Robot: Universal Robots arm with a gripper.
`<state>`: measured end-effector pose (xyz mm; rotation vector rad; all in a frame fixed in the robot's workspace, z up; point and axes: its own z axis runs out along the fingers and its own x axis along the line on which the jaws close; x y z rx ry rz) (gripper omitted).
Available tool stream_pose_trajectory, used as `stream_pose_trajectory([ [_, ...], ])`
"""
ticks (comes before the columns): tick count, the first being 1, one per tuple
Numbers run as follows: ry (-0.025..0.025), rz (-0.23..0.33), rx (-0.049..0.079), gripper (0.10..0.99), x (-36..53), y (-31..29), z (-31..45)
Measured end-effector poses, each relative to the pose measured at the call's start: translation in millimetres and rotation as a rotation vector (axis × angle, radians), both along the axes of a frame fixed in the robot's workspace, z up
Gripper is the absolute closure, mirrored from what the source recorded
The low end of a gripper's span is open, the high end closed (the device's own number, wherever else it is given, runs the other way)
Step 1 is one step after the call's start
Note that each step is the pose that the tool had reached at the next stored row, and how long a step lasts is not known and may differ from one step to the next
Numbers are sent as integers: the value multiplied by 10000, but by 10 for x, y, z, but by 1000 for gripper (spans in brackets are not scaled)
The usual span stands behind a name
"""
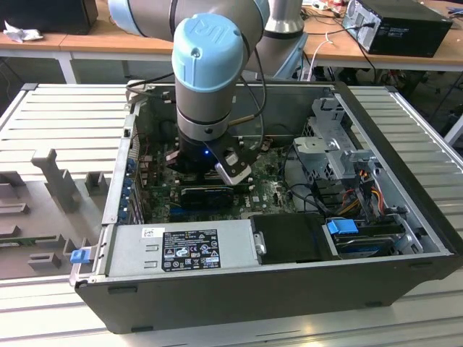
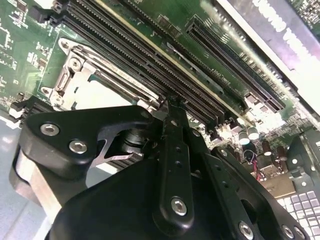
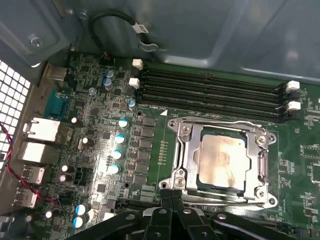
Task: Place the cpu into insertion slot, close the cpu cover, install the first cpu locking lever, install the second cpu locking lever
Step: 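Install the second cpu locking lever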
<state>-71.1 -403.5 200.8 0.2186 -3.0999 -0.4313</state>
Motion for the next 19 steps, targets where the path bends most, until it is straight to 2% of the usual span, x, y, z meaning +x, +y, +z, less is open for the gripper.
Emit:
stream_pose_trajectory([
  [4,0,27,134,980,-13,4,-10],
  [11,-2,63,185,980,-18,63,-35],
  [16,0,79,216,980,-58,76,-51],
  [17,1,79,214,980,-64,77,-44],
  [18,-1,81,218,980,-68,83,41],
  [19,-1,80,217,980,-70,86,89],
])
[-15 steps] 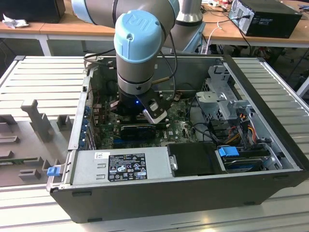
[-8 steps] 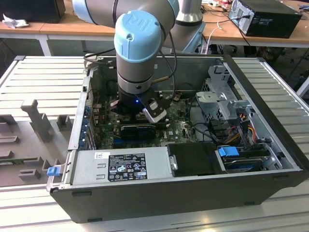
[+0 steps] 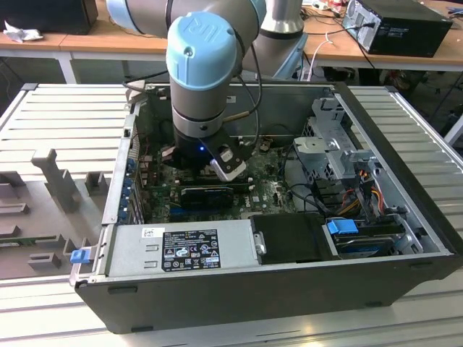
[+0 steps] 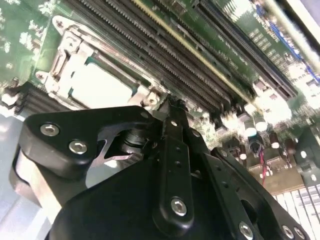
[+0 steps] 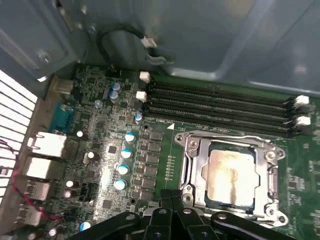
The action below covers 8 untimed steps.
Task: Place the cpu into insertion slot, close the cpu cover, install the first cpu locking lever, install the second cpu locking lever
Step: 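Install the second cpu locking lever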
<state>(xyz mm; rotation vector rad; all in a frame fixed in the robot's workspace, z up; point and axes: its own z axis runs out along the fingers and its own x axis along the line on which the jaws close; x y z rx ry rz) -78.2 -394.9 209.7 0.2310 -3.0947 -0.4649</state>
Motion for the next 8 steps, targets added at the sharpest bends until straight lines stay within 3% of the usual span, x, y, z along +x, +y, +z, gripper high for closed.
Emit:
stream_pose_trajectory([
  [3,1,2,0,980,-3,2,106],
  [6,1,1,-3,980,-3,7,268],
  [8,2,0,-16,980,-3,10,324],
])
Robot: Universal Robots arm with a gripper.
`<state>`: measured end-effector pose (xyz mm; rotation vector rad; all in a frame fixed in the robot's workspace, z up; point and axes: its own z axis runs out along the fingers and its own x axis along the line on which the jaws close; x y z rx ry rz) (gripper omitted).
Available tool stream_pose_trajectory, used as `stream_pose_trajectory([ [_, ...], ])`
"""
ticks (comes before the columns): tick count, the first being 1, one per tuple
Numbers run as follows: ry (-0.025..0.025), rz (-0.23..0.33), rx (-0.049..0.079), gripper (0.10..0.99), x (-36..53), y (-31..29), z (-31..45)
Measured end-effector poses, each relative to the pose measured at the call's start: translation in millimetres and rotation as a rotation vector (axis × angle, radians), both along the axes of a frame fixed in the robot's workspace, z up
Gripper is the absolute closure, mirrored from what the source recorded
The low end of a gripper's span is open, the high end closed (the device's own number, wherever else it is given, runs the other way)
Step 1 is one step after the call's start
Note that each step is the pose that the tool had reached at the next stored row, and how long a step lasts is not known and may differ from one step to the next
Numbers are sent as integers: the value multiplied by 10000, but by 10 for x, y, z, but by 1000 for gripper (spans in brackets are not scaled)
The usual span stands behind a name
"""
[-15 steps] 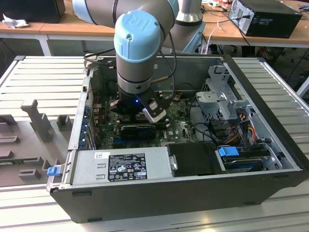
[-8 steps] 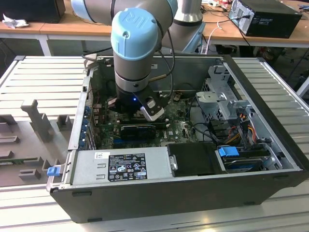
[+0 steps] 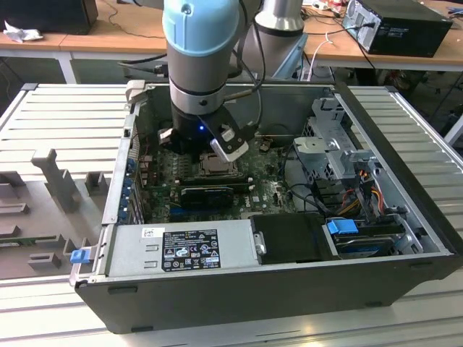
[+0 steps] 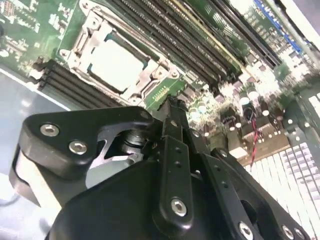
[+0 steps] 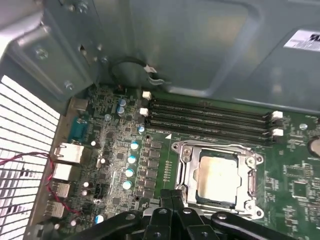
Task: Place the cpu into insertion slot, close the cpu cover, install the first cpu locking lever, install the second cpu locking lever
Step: 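Install the second cpu locking lever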
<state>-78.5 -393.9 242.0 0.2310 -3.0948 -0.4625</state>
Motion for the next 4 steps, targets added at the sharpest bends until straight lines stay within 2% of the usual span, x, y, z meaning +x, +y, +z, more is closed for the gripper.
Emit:
stream_pose_trajectory([
  [4,-2,0,2,980,0,0,7],
])
